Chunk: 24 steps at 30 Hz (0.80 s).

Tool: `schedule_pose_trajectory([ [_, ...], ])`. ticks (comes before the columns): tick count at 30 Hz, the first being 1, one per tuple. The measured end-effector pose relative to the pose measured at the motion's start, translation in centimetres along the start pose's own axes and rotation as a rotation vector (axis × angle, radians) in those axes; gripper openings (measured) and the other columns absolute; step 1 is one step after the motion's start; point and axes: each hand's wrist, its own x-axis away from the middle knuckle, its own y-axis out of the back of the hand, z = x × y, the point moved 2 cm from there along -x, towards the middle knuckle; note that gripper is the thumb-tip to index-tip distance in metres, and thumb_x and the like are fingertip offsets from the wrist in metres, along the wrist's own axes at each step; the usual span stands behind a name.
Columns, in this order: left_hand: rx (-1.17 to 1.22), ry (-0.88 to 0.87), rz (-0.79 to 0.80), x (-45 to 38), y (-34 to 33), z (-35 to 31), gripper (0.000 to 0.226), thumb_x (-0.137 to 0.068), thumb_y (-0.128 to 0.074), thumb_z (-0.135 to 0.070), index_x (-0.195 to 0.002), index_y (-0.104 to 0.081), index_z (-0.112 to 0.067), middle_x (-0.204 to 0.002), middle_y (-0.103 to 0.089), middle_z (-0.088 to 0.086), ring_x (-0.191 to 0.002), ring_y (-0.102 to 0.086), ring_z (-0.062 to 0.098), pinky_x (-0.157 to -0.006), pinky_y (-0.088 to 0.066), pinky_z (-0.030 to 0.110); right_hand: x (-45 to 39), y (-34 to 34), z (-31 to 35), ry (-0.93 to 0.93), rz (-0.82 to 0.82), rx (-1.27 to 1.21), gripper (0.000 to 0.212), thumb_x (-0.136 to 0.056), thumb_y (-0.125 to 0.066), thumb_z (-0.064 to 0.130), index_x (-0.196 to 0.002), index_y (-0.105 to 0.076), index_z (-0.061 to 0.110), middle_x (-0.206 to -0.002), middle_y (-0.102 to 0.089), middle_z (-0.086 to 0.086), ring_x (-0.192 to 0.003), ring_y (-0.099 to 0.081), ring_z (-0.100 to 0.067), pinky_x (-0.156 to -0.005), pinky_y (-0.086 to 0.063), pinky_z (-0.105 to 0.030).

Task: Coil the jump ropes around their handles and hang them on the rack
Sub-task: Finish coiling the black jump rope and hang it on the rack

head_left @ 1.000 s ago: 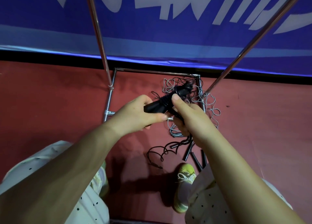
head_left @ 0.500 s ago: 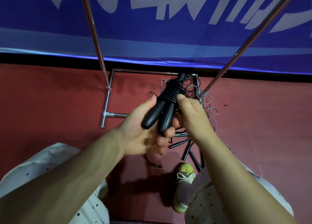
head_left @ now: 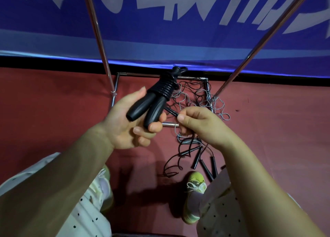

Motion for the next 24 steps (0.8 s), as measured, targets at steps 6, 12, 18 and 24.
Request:
schedule_pose_trajectory([
  [6, -0.148, 0.005, -0.203, -0.3, 0.8, -0.2, 0.067, -0.079, -0.029, -0.069, -0.077, -0.059, -0.009, -0.057, -0.05, 0.002, -0.033, -0.027, 0.005, -0.041, -0.028, 0.019, 0.1, 0.0, 0.5, -0.024, 0.046, -0.051, 0.031, -0.102, -0.042, 0.018, -0.082, -0.065, 0.012, -0.059, -0.054, 0.003, -0.053, -0.047, -0.016, -0.057, -0.042, -0.03],
  [12, -0.578, -0.086, -0.525, -1.2, 1.3, 0.7, 0.059, -0.092, -0.029, -0.064, -0.081, -0.059, -0.014, -0.058, -0.053, 0.002, -0.039, -0.031, 0.009, -0.044, -0.03, 0.021, 0.0, -1.6, 0.8, -0.065, 0.06, -0.121, 0.039, -0.102, -0.042, 0.022, -0.072, -0.067, 0.022, -0.05, -0.036, 0.01, -0.044, -0.024, -0.007, -0.043, -0.018, -0.021],
  [18, -0.856, -0.236, -0.648, -2.0, 1.7, 0.8, 0.047, -0.072, -0.046, -0.07, -0.081, -0.053, -0.025, -0.067, -0.05, -0.006, -0.051, -0.041, 0.01, -0.053, -0.033, 0.029, 0.0, -2.0, 0.7, -0.18, -0.004, -0.281, 0.051, -0.086, -0.052, 0.058, -0.084, -0.065, 0.008, -0.059, -0.028, 0.003, -0.045, -0.019, -0.006, -0.047, -0.012, -0.025],
  [24, -1.06, -0.316, -0.661, -2.5, 1.8, 1.5, 0.05, -0.073, -0.061, -0.059, -0.121, -0.053, -0.046, -0.113, -0.06, -0.015, -0.111, -0.056, 0.007, -0.097, -0.042, 0.025, -0.5, -3.0, 0.3, -0.255, -0.135, -0.15, 0.044, -0.094, -0.047, 0.052, -0.066, -0.055, 0.02, -0.045, -0.029, 0.012, -0.041, -0.021, -0.007, -0.045, -0.017, -0.024],
])
